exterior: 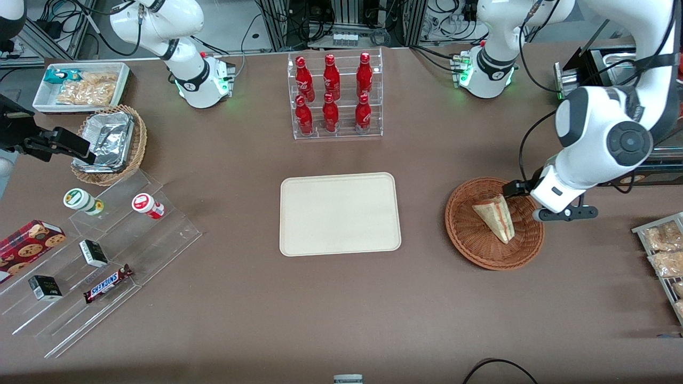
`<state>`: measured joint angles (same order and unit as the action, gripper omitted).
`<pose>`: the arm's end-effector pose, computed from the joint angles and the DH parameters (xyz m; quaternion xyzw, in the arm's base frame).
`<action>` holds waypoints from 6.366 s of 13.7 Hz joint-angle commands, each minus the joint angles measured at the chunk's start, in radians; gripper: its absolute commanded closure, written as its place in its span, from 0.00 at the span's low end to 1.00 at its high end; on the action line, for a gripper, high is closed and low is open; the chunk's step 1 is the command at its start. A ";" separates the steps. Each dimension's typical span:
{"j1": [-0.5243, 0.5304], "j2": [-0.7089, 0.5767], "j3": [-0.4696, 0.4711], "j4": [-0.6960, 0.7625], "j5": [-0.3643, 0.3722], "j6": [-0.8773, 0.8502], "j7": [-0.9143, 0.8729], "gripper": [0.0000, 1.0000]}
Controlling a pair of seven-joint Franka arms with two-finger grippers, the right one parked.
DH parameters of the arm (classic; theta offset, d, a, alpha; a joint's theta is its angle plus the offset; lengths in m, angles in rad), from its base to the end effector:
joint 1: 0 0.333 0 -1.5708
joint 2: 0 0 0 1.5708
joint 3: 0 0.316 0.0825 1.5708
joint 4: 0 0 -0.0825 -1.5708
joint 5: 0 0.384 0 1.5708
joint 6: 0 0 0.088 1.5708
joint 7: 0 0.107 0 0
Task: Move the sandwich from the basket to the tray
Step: 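Lower the left gripper and close it on the wrapped sandwich, then lift the sandwich and carry it with the left gripper over the tray, then lower the sandwich onto the tray with the left gripper, then open the left gripper and lift it away from the sandwich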
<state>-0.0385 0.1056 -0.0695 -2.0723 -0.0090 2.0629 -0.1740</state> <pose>0.5497 -0.0596 0.3710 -0.9977 -0.0353 0.0578 0.0006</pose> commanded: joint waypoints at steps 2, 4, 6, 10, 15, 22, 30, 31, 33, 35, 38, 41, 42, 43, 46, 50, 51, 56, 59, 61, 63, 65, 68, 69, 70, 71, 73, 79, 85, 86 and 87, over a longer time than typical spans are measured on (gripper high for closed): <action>-0.033 -0.029 -0.001 -0.150 0.000 0.188 -0.136 0.00; -0.046 -0.003 -0.001 -0.180 0.000 0.265 -0.275 0.00; -0.054 0.011 -0.001 -0.180 0.000 0.270 -0.375 0.00; -0.054 0.066 -0.001 -0.177 -0.002 0.334 -0.620 0.00; -0.050 0.101 0.002 -0.172 -0.002 0.338 -0.670 0.00; -0.049 0.143 0.004 -0.169 -0.003 0.361 -0.671 0.34; -0.052 0.088 0.004 -0.073 0.000 0.197 -0.635 0.89; -0.055 0.085 0.002 -0.025 0.001 0.121 -0.624 0.89; -0.086 0.089 -0.001 0.049 0.007 0.008 -0.610 0.91; -0.133 0.101 -0.003 0.072 0.009 -0.018 -0.508 0.91; -0.220 0.121 -0.006 0.092 0.006 -0.018 -0.349 0.91; -0.339 0.172 -0.006 0.139 -0.003 -0.018 -0.393 0.93; -0.371 0.196 -0.006 0.168 -0.002 -0.018 -0.400 0.93; -0.398 0.221 -0.006 0.197 -0.012 -0.020 -0.407 0.93; -0.487 0.316 -0.010 0.303 -0.028 -0.018 -0.530 0.93; -0.590 0.440 -0.010 0.452 -0.028 -0.018 -0.669 0.93; -0.613 0.469 -0.010 0.492 -0.026 -0.018 -0.709 0.93; -0.708 0.607 -0.009 0.659 -0.017 -0.049 -0.844 0.93; -0.716 0.693 -0.010 0.780 -0.026 -0.113 -0.849 0.93; -0.731 0.718 -0.010 0.813 -0.025 -0.129 -0.868 0.93; -0.732 0.732 -0.010 0.827 -0.023 -0.122 -0.869 0.93; -0.732 0.756 -0.009 0.862 -0.023 -0.122 -0.880 0.92; -0.732 0.763 -0.009 0.864 -0.022 -0.118 -0.883 0.82; -0.732 0.761 -0.009 0.864 -0.023 -0.118 -0.884 0.45; -0.733 0.758 -0.009 0.864 -0.020 -0.118 -0.886 0.00; -0.736 0.752 -0.009 0.862 -0.017 -0.118 -0.889 0.00; -0.729 0.718 -0.006 0.862 -0.016 -0.125 -0.878 0.00; -0.724 0.591 0.043 0.831 0.021 -0.272 -0.788 0.00; -0.719 0.479 0.173 0.709 -0.020 -0.346 -0.702 0.00; -0.719 0.470 0.195 0.696 -0.048 -0.348 -0.675 0.00; -0.719 0.464 0.220 0.689 -0.057 -0.349 -0.648 0.00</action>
<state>-0.7494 0.6235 0.1082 -1.3204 -0.0338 1.7209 -0.8741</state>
